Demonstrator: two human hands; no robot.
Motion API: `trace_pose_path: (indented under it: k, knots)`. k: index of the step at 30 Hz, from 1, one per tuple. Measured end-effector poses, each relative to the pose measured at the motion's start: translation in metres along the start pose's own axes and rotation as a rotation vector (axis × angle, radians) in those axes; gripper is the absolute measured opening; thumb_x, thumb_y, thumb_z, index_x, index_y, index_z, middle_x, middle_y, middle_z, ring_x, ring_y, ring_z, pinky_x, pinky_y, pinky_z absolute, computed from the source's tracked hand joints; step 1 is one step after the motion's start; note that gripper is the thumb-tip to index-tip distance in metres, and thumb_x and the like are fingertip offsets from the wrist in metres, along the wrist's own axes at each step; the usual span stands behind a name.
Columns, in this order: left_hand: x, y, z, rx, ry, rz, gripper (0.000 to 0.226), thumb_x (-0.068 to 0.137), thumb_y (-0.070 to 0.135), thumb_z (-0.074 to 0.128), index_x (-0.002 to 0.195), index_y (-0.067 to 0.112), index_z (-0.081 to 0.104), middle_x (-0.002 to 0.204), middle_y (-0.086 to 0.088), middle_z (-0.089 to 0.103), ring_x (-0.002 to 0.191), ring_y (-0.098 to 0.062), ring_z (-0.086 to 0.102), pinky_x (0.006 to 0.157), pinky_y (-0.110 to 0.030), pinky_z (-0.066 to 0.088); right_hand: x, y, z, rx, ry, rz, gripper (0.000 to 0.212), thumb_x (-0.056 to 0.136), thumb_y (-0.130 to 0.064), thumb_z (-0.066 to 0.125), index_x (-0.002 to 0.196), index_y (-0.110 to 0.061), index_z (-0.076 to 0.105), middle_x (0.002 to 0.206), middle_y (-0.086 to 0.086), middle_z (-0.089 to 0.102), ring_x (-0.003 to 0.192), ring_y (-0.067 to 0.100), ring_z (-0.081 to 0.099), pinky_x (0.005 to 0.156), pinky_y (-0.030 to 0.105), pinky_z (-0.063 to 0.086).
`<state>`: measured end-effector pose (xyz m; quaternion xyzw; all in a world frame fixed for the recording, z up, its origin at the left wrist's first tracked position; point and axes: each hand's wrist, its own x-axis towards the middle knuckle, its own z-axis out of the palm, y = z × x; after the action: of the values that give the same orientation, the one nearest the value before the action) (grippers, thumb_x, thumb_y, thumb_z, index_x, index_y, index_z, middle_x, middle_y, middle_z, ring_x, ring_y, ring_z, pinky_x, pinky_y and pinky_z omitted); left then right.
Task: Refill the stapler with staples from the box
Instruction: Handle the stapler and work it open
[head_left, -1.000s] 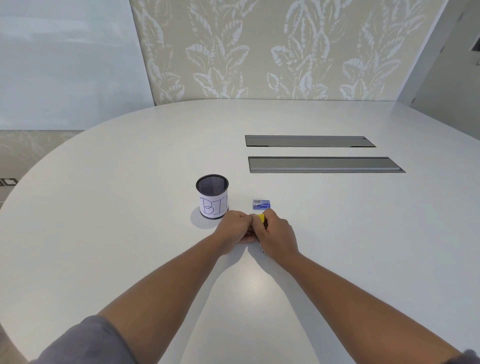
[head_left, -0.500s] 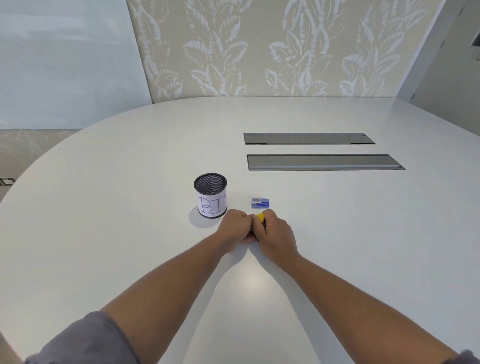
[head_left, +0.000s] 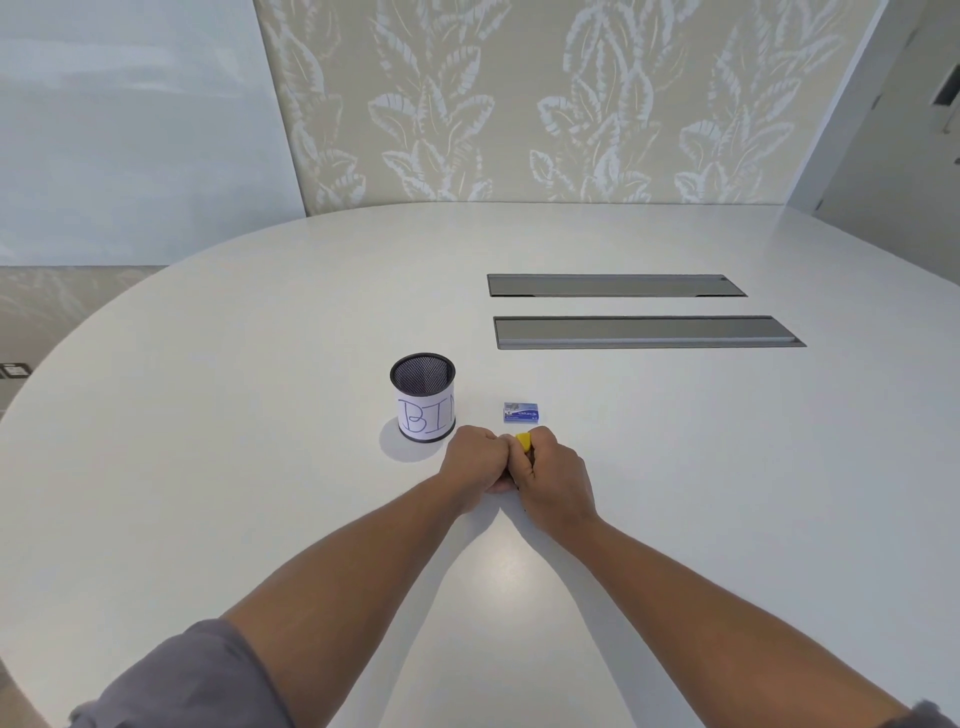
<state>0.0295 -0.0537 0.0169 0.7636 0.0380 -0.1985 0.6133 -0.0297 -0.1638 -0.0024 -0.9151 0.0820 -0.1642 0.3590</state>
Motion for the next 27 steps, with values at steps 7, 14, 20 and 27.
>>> trace_pose_path:
  k: [7,14,20,27]
  knots:
    - [-0.002,0.002,0.000,0.010,0.064,-0.009,0.034,0.095,0.015,0.061,0.063,0.013,0.048,0.052,-0.008,0.055,0.038,-0.020,0.060,0.055,-0.032,0.061,-0.004,-0.002,-0.004,0.053,0.072,0.038,0.028,0.099,-0.034,0.049,0.082,-0.014,0.039,0.057,-0.002,0.050,0.058,0.031,0.054,0.053,0.038,0.039]
    - [-0.008,0.004,-0.005,-0.032,0.014,-0.014,0.022,0.099,0.018,0.061,0.081,0.006,0.061,0.049,-0.006,0.064,0.042,-0.020,0.066,0.049,-0.026,0.056,-0.007,0.000,-0.007,0.173,0.134,0.069,0.026,0.093,-0.031,0.055,0.076,-0.017,0.041,0.054,-0.005,0.050,0.051,0.017,0.046,0.051,0.038,0.042]
    - [-0.007,-0.004,-0.002,0.012,0.116,0.083,0.014,0.095,0.018,0.063,0.088,0.009,0.070,0.063,-0.007,0.068,0.050,-0.020,0.065,0.053,-0.030,0.057,-0.017,0.005,-0.013,0.232,0.108,0.040,0.029,0.087,-0.023,0.066,0.075,-0.019,0.040,0.054,-0.001,0.052,0.048,0.011,0.041,0.051,0.035,0.044]
    - [-0.009,-0.007,-0.001,0.290,0.136,0.257,0.021,0.095,0.012,0.057,0.098,0.016,0.078,0.098,0.002,0.075,0.092,-0.017,0.068,0.083,-0.028,0.052,-0.021,0.009,-0.013,0.261,0.096,-0.019,0.036,0.086,-0.030,0.073,0.075,-0.026,0.039,0.059,0.002,0.056,0.051,0.015,0.043,0.052,0.033,0.043]
